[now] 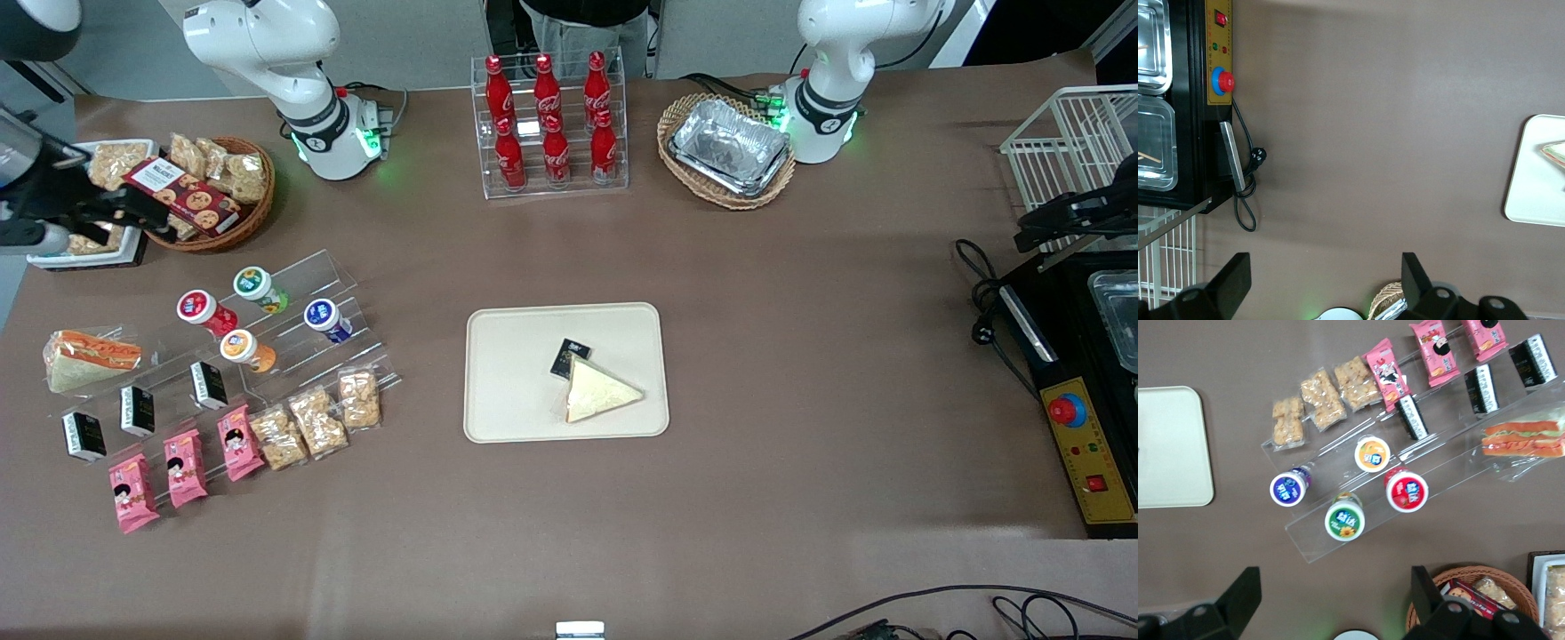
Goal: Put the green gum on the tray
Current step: 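Lower the open right gripper around the green-lidded gum bottle, then close the right gripper on the green gum bottle and lift it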
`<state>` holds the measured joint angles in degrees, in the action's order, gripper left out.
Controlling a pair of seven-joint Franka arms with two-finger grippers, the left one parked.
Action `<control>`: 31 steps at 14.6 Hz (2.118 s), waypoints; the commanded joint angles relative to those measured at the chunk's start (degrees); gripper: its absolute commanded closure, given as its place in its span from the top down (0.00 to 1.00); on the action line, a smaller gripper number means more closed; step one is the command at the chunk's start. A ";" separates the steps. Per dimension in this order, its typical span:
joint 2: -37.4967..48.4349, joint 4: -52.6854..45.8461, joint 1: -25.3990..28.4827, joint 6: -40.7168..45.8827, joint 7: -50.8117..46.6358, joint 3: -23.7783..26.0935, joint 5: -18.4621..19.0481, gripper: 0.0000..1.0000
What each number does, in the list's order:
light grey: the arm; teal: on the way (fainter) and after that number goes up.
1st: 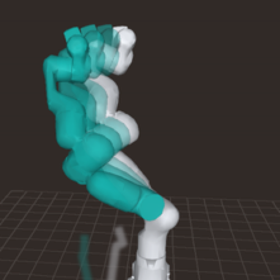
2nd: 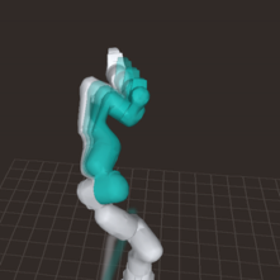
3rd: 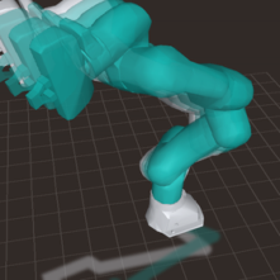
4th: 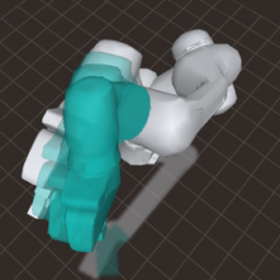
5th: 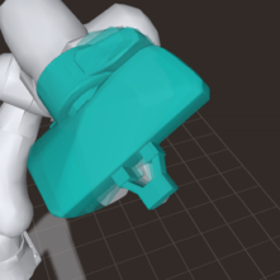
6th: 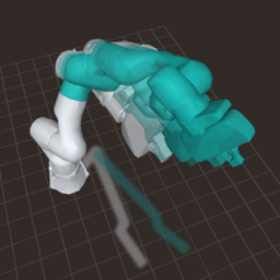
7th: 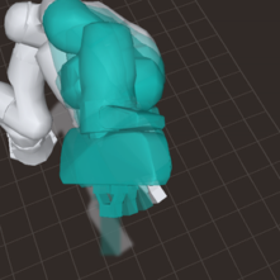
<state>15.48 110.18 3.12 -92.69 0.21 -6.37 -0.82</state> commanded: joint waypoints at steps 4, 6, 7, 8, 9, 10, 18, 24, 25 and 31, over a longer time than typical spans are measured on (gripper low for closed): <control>5.61 8.73 0.22 -4.34 -1.88 1.80 0.82 1.00; 5.35 9.52 0.22 -5.12 -1.88 1.88 0.82 1.00; 5.52 10.57 0.22 -5.91 -1.88 1.89 0.82 1.00; 5.61 11.97 0.22 -7.22 -1.88 1.89 0.82 1.00; 5.70 13.46 0.22 -8.63 -1.88 1.89 0.82 1.00; 5.70 15.04 0.22 -9.95 -1.88 1.80 0.82 1.00; 4.82 27.62 0.22 -24.54 -1.62 1.80 0.82 1.00; 2.28 30.26 0.22 -28.76 -1.53 1.71 0.91 1.00; 2.27 31.31 0.22 -29.99 -1.53 1.71 0.91 1.00; 1.92 33.69 0.22 -32.20 -1.53 1.71 0.91 1.00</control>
<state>17.17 142.91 3.14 -123.31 -0.92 -4.45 -0.77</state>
